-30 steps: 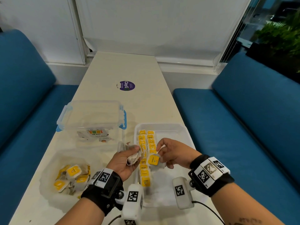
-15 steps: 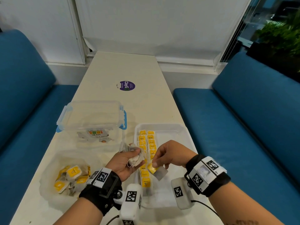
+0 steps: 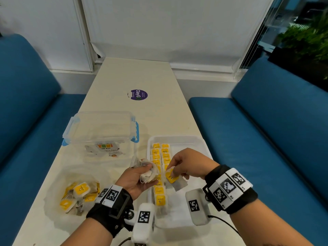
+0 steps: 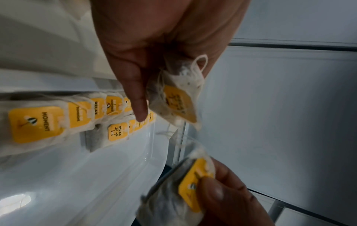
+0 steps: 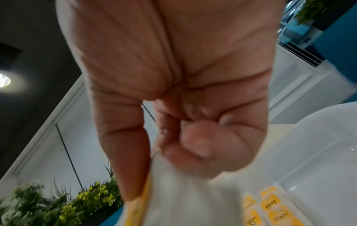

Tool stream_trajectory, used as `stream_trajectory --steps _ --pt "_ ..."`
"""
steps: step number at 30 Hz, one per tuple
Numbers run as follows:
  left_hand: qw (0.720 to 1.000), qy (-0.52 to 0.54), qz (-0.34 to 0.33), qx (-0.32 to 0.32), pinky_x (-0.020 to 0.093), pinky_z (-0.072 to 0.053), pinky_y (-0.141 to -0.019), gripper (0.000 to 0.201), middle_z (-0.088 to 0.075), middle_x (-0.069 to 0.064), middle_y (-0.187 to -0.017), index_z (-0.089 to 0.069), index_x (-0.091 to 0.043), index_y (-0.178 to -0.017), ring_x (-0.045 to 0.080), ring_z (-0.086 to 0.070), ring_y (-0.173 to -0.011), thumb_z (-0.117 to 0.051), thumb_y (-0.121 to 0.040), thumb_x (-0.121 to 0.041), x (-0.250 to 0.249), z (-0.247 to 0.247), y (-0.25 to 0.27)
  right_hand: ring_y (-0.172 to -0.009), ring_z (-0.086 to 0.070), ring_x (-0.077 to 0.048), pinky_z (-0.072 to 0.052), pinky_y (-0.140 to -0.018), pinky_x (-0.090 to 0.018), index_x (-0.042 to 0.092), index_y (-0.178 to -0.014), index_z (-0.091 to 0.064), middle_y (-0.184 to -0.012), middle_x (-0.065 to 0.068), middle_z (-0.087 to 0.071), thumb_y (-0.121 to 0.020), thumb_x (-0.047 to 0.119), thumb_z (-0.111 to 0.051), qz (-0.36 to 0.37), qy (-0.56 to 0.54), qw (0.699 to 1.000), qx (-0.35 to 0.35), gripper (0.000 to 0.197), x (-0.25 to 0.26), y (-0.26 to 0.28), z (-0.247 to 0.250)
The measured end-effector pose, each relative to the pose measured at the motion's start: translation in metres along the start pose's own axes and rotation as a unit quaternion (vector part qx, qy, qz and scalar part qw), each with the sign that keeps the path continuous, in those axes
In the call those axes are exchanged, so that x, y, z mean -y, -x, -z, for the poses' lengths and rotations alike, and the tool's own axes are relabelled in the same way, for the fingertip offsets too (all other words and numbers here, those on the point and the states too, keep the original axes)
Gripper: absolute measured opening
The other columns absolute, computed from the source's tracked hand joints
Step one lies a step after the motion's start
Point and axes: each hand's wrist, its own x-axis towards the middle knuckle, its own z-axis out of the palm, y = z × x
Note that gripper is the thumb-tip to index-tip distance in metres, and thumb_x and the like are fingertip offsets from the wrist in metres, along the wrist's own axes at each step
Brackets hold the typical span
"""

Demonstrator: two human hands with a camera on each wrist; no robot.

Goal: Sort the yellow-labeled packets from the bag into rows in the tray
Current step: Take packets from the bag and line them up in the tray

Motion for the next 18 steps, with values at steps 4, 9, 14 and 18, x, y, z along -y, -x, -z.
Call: stream_trajectory --steps 4,9,14,18 --pt "0.999 0.052 -0.004 -0.004 0.037 -0.057 -0.047 0.009 -0.064 0.016 -0.072 -0.058 0.0 -0.087 0.023 -0.067 -0.051 -0.05 -0.091 -0.001 -0.002 0.005 -0.004 -0.052 -0.053 -0.006 -0.038 -0.045 -0.019 0.017 -0.071 -0.064 -0.06 0.005 -0.063 -0.078 0.002 -0.069 0.042 -0.105 0.993 -0.016 0.017 -0.005 0.005 0.01" --pt "0.998 0.059 0.0 0.0 0.035 -0.057 -0.047 0.008 -0.06 0.017 -0.085 -0.057 0.0 -0.089 0.028 -0.059 -0.074 -0.049 -0.091 0.0 -0.001 0.004 -0.003 -0.058 -0.054 0.001 -0.04 -0.052 -0.017 0.022 -0.068 -0.068 -0.07 0.006 -0.068 -0.08 0.013 -0.072 0.06 -0.094 0.99 -0.087 0.015 -0.015 0.004 0.012" --pt "0.999 0.045 -0.002 0.001 0.035 -0.058 -0.048 0.007 -0.059 0.018 -0.085 -0.057 0.0 -0.09 0.028 -0.058 -0.075 -0.051 -0.091 0.0 0.0 0.003 -0.001 -0.053 -0.049 0.0 -0.036 -0.046 -0.014 0.016 -0.071 -0.061 -0.066 0.004 -0.06 -0.087 0.009 -0.064 0.049 -0.152 0.979 -0.128 0.018 -0.019 0.002 0.007" --pt "1.0 0.023 -0.001 0.002 0.035 -0.058 -0.051 0.007 -0.06 0.015 -0.078 -0.059 -0.001 -0.085 0.025 -0.059 -0.07 -0.053 -0.089 0.001 0.004 0.001 0.001 -0.057 -0.049 -0.007 -0.034 -0.043 -0.017 0.014 -0.071 -0.058 -0.063 0.003 -0.059 -0.089 0.007 -0.06 0.049 -0.23 0.962 -0.138 0.019 -0.018 0.003 0.009"
